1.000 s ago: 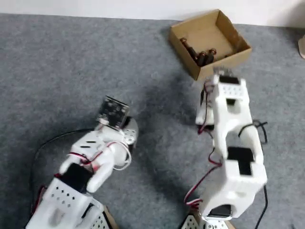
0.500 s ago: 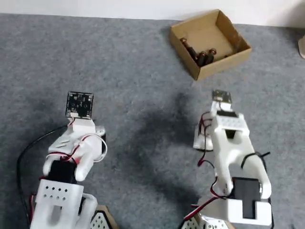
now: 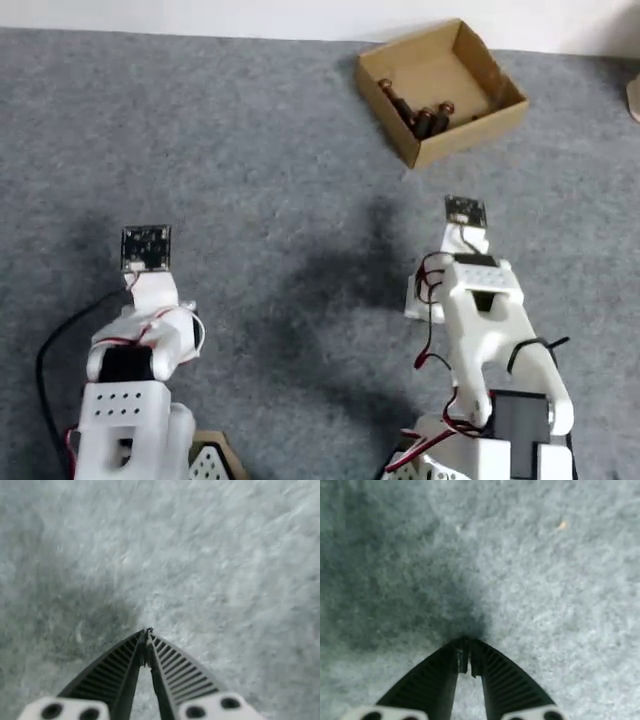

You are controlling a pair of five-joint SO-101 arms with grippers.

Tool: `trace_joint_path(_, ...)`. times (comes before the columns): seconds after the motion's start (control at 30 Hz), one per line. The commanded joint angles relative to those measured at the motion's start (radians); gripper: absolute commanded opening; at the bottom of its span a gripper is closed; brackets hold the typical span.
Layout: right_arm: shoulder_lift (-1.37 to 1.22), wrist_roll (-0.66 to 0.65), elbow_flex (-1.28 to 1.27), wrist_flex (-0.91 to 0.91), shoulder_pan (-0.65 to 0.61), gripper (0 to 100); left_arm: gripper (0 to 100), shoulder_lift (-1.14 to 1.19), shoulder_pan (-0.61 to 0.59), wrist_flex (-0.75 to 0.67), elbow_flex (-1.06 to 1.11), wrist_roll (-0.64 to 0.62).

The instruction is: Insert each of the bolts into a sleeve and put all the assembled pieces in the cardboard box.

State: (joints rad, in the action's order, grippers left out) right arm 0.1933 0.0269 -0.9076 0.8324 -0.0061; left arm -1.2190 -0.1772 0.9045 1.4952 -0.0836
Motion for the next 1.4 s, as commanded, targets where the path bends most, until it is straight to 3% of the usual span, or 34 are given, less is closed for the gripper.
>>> trace_joint_path(0.0, 0.082, -0.032, -0.076, -0.064, 0.01, 0.5, 1, -0.015, -0.016, -0.083, 0.051, 0.006)
trace_joint_path(0.13, 0.288, -0.035, -0.254, -0.17, 0.002, 0.5, 1, -0.015, 0.002, -0.147, 0.113, 0.008)
trace_joint_path(0.67, 0.92, -0.034, -0.851, -0.601, -0.11, 0.6, 1, -0.015, -0.021, -0.147, 0.133, 0.003)
trace_joint_path(1.03, 1.11, -0.032, -0.921, -0.352, -0.018, 0.6, 1, -0.015, -0.021, -0.147, 0.134, 0.003)
trace_joint_path(1.37, 1.187, -0.034, -0.923, -0.257, -0.01, 0.6, 1, -0.015, -0.021, -0.147, 0.134, 0.003)
